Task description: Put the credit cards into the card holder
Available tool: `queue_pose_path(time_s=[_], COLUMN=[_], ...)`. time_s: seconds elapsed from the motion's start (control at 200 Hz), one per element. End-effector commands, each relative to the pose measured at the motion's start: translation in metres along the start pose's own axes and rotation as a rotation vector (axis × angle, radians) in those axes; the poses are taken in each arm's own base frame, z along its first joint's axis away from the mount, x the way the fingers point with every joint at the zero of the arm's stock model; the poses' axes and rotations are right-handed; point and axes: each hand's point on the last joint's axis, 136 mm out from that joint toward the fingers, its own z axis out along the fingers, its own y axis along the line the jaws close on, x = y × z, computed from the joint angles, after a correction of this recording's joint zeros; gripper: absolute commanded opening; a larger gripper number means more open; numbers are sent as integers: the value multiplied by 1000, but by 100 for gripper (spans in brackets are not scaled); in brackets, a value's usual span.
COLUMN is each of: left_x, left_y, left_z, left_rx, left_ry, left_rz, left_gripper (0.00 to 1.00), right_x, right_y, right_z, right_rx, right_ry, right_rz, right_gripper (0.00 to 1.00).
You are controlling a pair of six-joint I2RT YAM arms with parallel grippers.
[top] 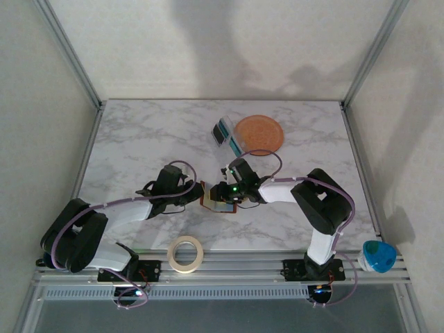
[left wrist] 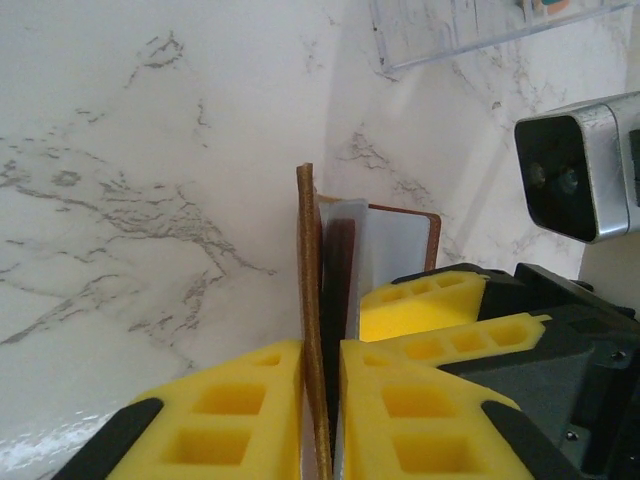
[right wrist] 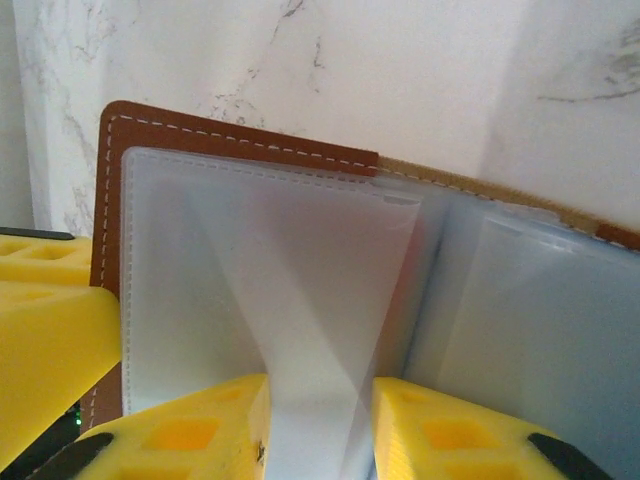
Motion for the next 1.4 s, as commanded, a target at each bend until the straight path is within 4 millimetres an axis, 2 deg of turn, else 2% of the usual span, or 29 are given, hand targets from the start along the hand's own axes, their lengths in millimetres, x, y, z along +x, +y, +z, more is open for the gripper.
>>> queue_pose_path(time_s=[0.0, 0.09, 0.15, 0.315, 0.446, 0.706, 0.971, 1.051, 1.211, 1.397], left_x=[-5, -7, -6, -2, -5, 0, 0, 0, 1, 0], left_y=[-9, -10, -10, -10, -10, -8, -9, -9, -10, -12], left_z=[0, -1, 0, 2, -2, 2, 0, 0, 1, -1], left_rx=[17, 22, 26, 37, 37, 43, 50, 53, 59, 68], left_ry=[1, -6, -3, 11, -11, 11, 4, 6, 8, 3], left_rz=[22, 26, 27, 15, 18, 23, 26, 24, 17, 13], left_gripper=[23, 24, 23, 10, 0, 0, 0, 0, 0, 0], right_x=[5, 6, 6, 9, 12, 14, 9, 10, 14, 11], right_y=[-15, -8, -2, 7, 10, 13, 4, 6, 21, 14], right_z=[7, 8, 7, 4, -3, -17, -33, -31, -22, -12], right_rx=[71, 33, 3, -37, -29, -9, 82, 75, 91, 136], right_ry=[13, 18, 20, 30, 20, -16, -62, -59, -52, -80], right_rz=[0, -13, -26, -58, -88, -142, -154, -150, -217, -225], right_gripper=[32, 33, 39, 55, 63, 73, 80, 82, 89, 86])
